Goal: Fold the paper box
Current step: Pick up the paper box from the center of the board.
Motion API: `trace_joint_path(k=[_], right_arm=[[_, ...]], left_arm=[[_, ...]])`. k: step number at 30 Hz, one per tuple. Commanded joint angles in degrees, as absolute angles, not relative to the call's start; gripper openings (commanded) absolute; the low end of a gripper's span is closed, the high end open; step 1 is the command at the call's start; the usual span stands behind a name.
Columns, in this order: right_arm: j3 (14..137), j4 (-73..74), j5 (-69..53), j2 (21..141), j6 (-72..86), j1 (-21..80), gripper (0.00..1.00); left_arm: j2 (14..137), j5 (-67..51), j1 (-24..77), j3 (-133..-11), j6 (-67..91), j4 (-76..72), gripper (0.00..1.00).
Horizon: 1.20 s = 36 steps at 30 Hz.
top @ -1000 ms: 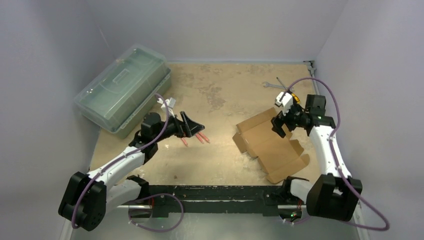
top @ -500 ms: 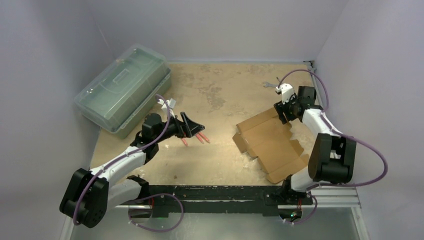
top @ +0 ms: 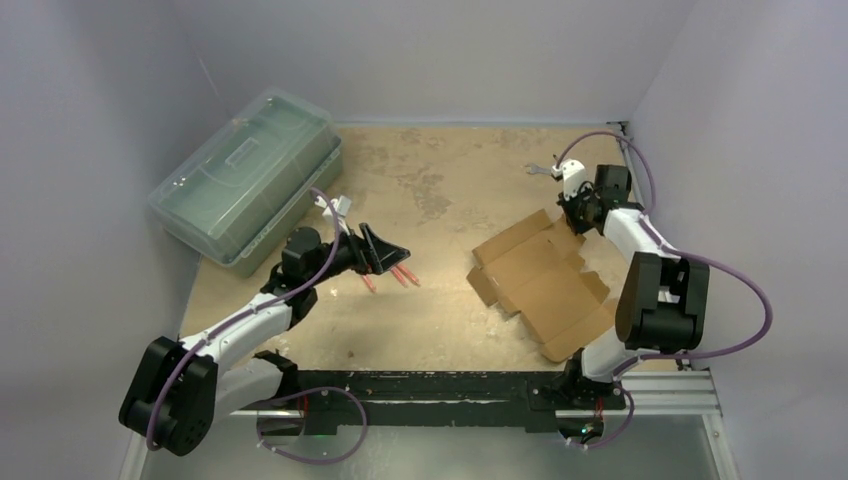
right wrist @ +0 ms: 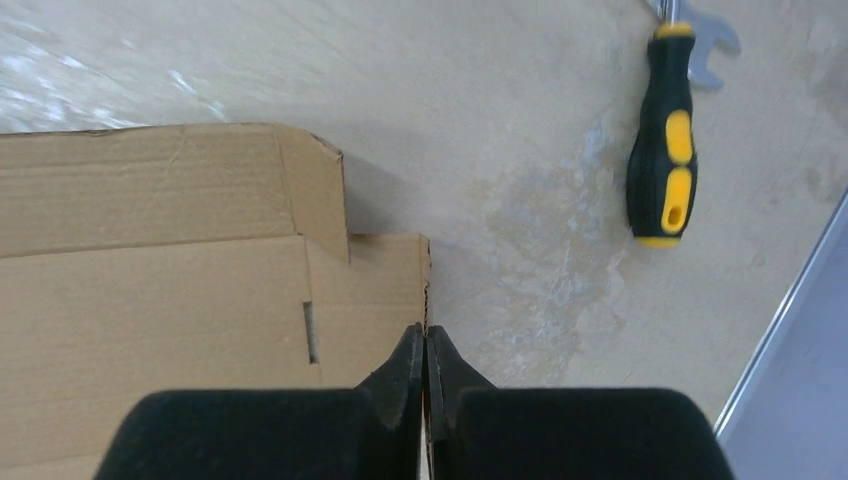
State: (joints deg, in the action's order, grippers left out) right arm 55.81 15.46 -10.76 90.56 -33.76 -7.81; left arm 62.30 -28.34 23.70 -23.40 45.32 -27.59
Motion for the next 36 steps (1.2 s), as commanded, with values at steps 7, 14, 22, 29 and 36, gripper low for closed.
trace_joint_path(k=[7, 14, 22, 29, 36], right_arm=[[79.3, 40.1, -41.8, 83.7, -53.8, -0.8, 0.0], [85.8, 51.7, -44.1, 83.4, -62.8, 9.2, 0.0], [84.3, 51.7, -45.7, 81.1, -62.5, 11.7, 0.0], [82.9, 51.5, -47.4, 80.2, -62.6, 11.8, 0.0], [81.9, 51.4, -48.2, 79.3, -62.6, 11.8, 0.0]], left_arm=[[64.6, -31.0, 23.9, -25.0, 45.3, -40.8, 0.87], [71.1, -30.0, 24.2, -29.4, 49.0, -50.0, 0.92], [73.4, -26.6, 29.4, -31.4, 43.5, -57.2, 0.91], [78.4, -23.4, 36.0, -32.2, 39.4, -58.7, 0.84], [83.5, -19.8, 37.5, -32.9, 33.4, -53.6, 0.77]])
